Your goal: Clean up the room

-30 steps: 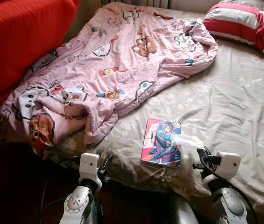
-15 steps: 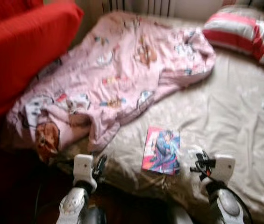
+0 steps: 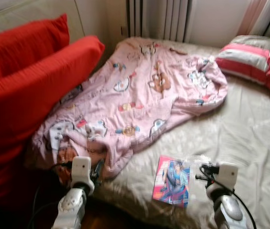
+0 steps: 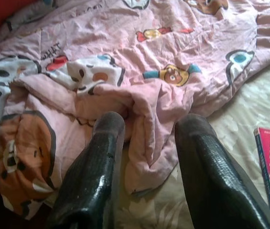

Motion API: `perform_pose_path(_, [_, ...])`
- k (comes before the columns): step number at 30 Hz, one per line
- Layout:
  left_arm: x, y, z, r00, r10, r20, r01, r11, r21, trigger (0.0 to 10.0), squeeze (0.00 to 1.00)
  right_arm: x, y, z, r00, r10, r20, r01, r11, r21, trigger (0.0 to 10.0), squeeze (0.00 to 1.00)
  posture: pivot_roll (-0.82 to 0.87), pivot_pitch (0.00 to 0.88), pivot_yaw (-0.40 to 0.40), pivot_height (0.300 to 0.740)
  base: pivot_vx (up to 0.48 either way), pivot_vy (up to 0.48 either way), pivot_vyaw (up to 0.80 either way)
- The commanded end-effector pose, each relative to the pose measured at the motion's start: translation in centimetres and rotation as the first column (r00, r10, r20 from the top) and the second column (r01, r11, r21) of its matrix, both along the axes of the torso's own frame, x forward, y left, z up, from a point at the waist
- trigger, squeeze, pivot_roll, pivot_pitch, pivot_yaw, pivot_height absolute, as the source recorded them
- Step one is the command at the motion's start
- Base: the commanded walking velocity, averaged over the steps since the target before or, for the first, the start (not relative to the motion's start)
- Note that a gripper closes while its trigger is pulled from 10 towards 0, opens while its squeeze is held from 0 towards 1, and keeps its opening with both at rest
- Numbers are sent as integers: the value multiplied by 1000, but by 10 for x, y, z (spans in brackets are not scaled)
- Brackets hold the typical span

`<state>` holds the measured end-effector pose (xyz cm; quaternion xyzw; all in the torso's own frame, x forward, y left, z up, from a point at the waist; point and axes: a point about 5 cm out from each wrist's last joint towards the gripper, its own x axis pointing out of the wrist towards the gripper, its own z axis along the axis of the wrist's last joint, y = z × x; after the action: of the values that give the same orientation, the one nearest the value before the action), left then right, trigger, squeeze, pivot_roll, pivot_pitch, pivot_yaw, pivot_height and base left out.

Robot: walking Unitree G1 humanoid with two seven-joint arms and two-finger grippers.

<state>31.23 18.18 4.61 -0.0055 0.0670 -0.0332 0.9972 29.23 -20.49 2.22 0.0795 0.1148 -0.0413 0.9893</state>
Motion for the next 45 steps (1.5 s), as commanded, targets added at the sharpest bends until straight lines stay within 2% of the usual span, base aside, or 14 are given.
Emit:
perform_pose_path(1, [-6, 3, -13, 998, 18, -68, -18, 1000, 0, 10000, 0, -9, -3, -14, 997, -26, -71, 27, 999, 24, 10000, 0, -86, 49, 28, 740, 0, 0, 0])
perform_pose_path(4, [-8, 4, -19, 994, 30, -106, -30, 1000, 3, 10000, 0, -13, -5, -22, 991, -38, -126, 45, 997, 56, 10000, 0, -88, 32, 30, 740, 0, 0, 0])
perform_pose_path(10, [-10, 6, -27, 987, 36, -156, -36, 999, 1, 10000, 0, -13, -6, -27, 984, -30, -175, 38, 998, 44, 10000, 0, -88, 13, 31, 740, 0, 0, 0])
perform_pose_path(15, [-17, 5, -39, 971, 37, -238, -40, 999, -9, 10000, 0, -21, -8, -37, 968, -36, -250, 45, 998, 32, 10000, 0, -83, 10, 30, 740, 0, 0, 0])
perform_pose_path(18, [-28, 10, -51, 952, 77, -296, -87, 996, -20, 10000, 0, -30, -8, -47, 949, -14, -314, 20, 1000, 14, 10000, 0, -72, 8, 20, 740, 0, 0, 0])
perform_pose_path(22, [-34, 14, -57, 940, 99, -328, -108, 994, -10, 10000, 0, -32, -8, -49, 940, -6, -340, 12, 1000, 18, 10000, 0, -66, 3, 13, 740, 0, 0, 0])
perform_pose_path(24, [-42, 19, -65, 919, 133, -372, -150, 989, -18, 10000, 0, -31, -4, -50, 931, 32, -363, -44, 999, -24, 10000, 0, -56, 0, 2, 740, 0, 0, 0])
perform_pose_path(28, [-56, 23, -77, 882, 162, -443, -184, 983, -7, 10000, 0, -28, 6, -51, 920, 93, -381, -114, 993, -33, 10000, 0, -53, 0, -2, 740, 0, 0, 0])
perform_pose_path(29, [-56, 23, -77, 882, 162, -443, -184, 983, -7, 10000, 0, -28, 6, -51, 920, 93, -381, -114, 993, -33, 10000, 0, -53, 0, -2, 740, 0, 0, 0])
perform_pose_path(34, [-77, 23, -95, 822, 166, -545, -182, 983, 25, 10000, 0, -35, 15, -59, 897, 103, -429, -125, 992, -23, 10000, 0, -62, 0, 5, 740, 0, 0, 0])
perform_pose_path(37, [-82, 24, -99, 808, 170, -565, -188, 982, 27, 10000, 0, -38, 17, -62, 890, 112, -443, -131, 991, -14, 10000, 0, -66, 0, 8, 740, 0, 0, 0])
perform_pose_path(42, [-98, 29, -109, 765, 186, -616, -213, 977, 31, 10000, 0, -59, 11, -76, 860, 78, -504, -85, 996, 9, 10000, 0, -53, 0, -3, 740, 0, 0, 0])
perform_pose_path(43, [-104, 34, -111, 753, 192, -629, -217, 975, 39, 10000, 0, -69, 5, -82, 845, 42, -534, -40, 999, 16, 10000, 0, -56, 0, 3, 740, 0, 0, 0])
perform_pose_path(45, [-106, 36, -112, 749, 195, -633, -217, 975, 43, 10000, 0, -73, 3, -84, 839, 28, -544, -21, 1000, 19, 10000, 0, -57, 0, 4, 740, 0, 0, 0])
